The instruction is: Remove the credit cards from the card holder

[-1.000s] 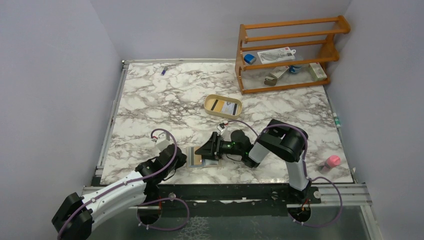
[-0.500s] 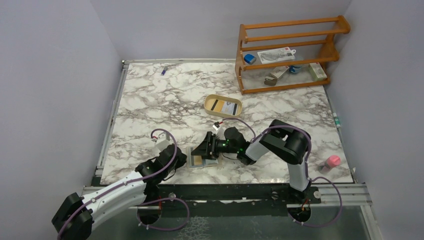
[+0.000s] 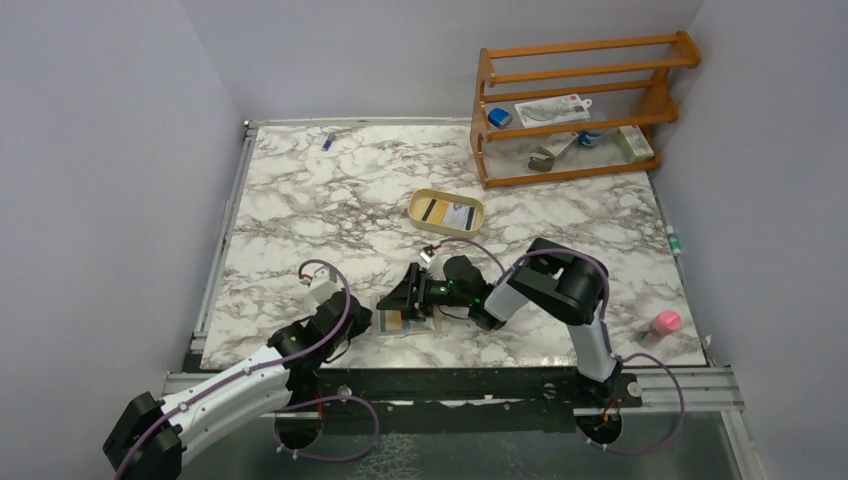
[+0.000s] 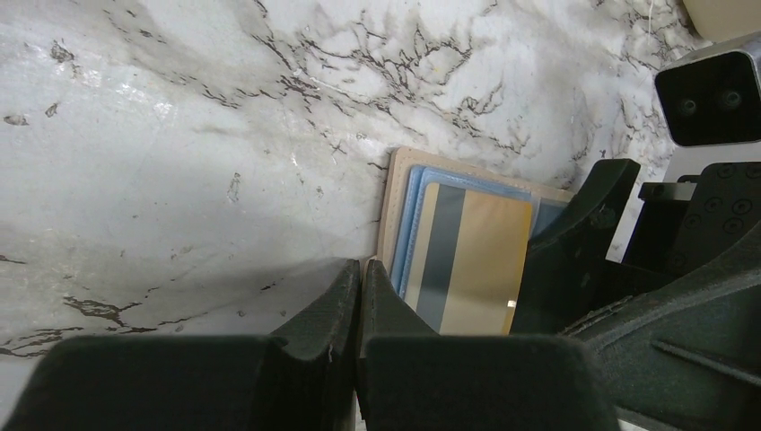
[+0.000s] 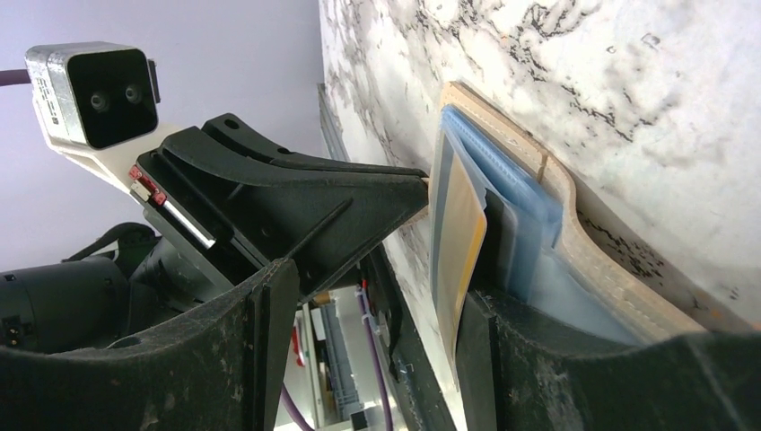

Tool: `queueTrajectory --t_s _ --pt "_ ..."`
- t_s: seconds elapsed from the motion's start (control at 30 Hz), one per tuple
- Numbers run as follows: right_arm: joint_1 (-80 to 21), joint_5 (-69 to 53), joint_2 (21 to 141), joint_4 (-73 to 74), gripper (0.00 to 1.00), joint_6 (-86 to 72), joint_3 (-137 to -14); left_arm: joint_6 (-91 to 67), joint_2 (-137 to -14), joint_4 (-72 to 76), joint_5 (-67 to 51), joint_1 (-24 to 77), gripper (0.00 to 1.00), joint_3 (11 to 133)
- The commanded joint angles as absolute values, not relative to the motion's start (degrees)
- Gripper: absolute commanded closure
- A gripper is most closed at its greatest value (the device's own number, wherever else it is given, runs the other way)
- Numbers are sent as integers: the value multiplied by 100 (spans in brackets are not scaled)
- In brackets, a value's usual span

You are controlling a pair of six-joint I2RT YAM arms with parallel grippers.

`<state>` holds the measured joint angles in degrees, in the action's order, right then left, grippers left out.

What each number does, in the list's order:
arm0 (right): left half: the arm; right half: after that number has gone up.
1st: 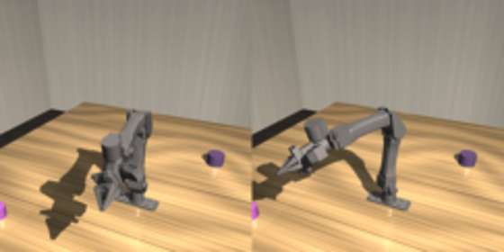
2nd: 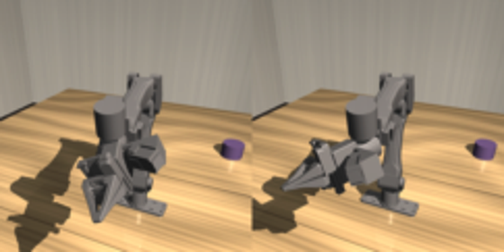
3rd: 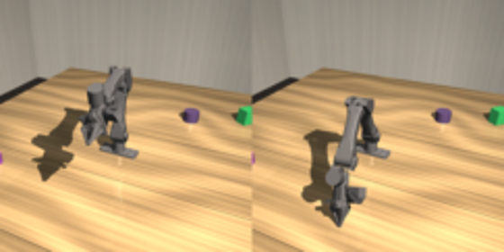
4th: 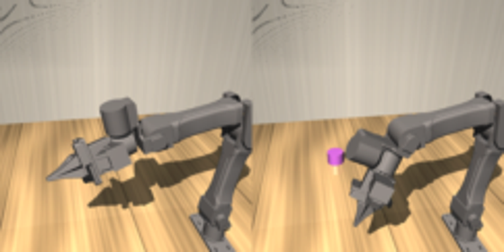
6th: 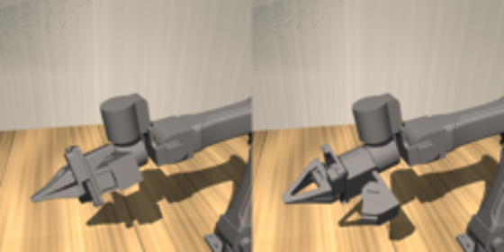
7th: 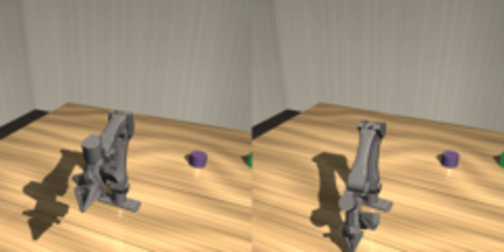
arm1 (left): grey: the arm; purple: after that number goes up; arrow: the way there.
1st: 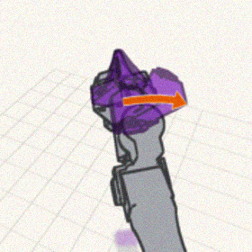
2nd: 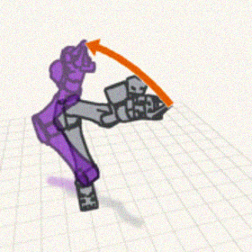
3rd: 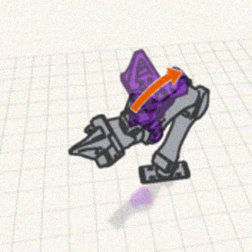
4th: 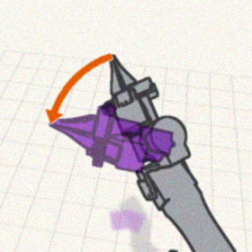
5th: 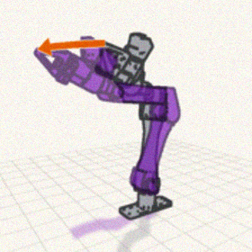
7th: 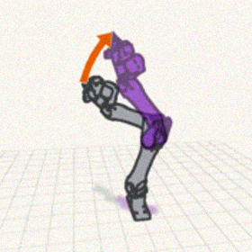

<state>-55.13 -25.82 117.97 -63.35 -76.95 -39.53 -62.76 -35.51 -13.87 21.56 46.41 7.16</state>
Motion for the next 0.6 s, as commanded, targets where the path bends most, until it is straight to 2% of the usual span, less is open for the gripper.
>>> queueTrajectory --t_s 0.0,0.57 --pt "-5660 -2610 12005 -6382 34 -7772 -4134 -6346 -3558 -1249 1976 4661 100 806" --pt "-5502 -3269 11196 -6341 35 -7425 -3345 -6420 -3213 -2048 2233 4658 100 818"
